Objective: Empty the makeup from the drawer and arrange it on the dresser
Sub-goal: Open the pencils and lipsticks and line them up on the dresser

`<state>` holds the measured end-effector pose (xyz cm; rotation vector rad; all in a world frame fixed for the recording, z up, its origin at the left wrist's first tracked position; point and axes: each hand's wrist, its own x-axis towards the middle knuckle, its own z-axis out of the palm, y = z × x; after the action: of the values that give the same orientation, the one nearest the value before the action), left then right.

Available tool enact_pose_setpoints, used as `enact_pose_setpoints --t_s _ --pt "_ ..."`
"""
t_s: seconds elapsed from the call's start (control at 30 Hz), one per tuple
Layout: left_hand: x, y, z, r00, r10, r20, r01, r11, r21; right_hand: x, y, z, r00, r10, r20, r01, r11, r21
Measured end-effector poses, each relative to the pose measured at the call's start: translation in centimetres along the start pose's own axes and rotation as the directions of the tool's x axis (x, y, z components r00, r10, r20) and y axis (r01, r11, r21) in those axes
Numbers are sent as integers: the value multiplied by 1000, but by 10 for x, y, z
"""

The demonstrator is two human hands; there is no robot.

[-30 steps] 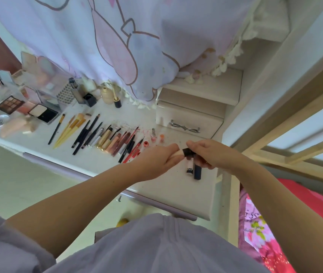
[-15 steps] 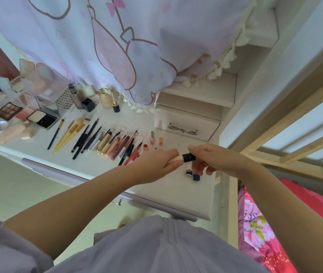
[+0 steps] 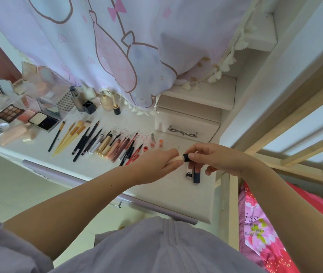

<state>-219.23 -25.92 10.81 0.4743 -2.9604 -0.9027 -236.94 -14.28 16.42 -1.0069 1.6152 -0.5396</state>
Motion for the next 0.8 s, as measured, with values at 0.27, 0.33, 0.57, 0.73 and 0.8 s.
enact_pose_setpoints --t_s 0.27,0.33,0.57,0.73,0.8 --pt "1 1 1 999 5 32 -5 1000 14 1 2 -2 999 -23 26 24 999 -39" --pt "1 2 1 999 6 41 -7 1000 4 1 2 -2 999 3 44 -2 1000 -19" --pt "2 -4 0 998 29 57 -28 999 -14 0 8 -8 997 -70 -9 68 987 -144" --pt "-3 -11 2 996 -31 79 40 993 -110 -4 20 -18 1000 -19 -13 16 983 -180" --pt "-6 -14 4 981 -115 159 147 967 -210 -7 29 -21 1000 15 -20 -19 985 -173"
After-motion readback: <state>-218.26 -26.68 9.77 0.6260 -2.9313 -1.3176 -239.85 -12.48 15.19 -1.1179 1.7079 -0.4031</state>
